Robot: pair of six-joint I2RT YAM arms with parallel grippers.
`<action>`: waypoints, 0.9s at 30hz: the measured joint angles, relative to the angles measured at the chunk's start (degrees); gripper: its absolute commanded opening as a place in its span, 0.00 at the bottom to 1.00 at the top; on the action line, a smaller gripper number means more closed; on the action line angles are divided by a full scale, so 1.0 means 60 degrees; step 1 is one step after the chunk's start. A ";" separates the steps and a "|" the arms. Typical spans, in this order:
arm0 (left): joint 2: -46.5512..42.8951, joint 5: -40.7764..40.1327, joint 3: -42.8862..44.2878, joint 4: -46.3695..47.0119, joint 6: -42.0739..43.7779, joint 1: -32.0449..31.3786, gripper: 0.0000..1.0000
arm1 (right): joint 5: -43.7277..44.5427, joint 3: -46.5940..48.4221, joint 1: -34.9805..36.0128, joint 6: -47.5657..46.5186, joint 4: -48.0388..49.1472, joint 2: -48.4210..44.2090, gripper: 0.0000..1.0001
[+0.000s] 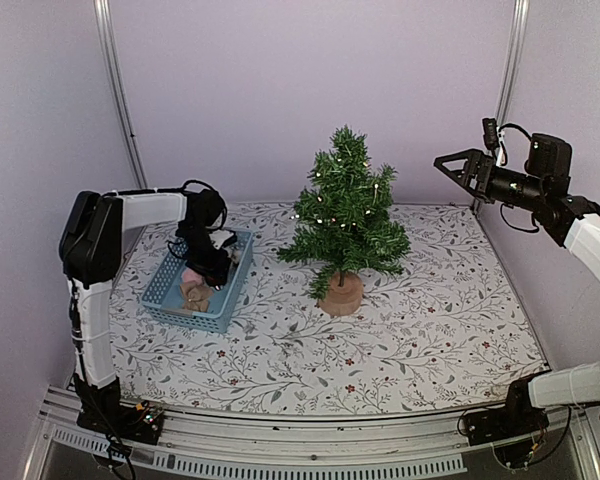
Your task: Decorate the small christmas tree
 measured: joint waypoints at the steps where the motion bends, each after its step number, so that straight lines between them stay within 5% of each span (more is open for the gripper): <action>1: 0.0000 0.0000 0.0000 -0.0015 -0.0022 0.0029 0.62 | 0.0000 0.0000 0.0000 0.0000 0.0000 0.0000 0.99; 16: -0.0437 0.0284 -0.0007 -0.0047 -0.0244 0.0488 0.32 | -0.0022 0.0000 0.0000 0.0004 0.0015 0.0000 0.99; 27: -0.3169 0.0827 -0.0914 0.1297 -0.0390 0.0594 0.24 | -0.0423 0.0000 0.0000 0.0055 0.0357 0.0004 0.97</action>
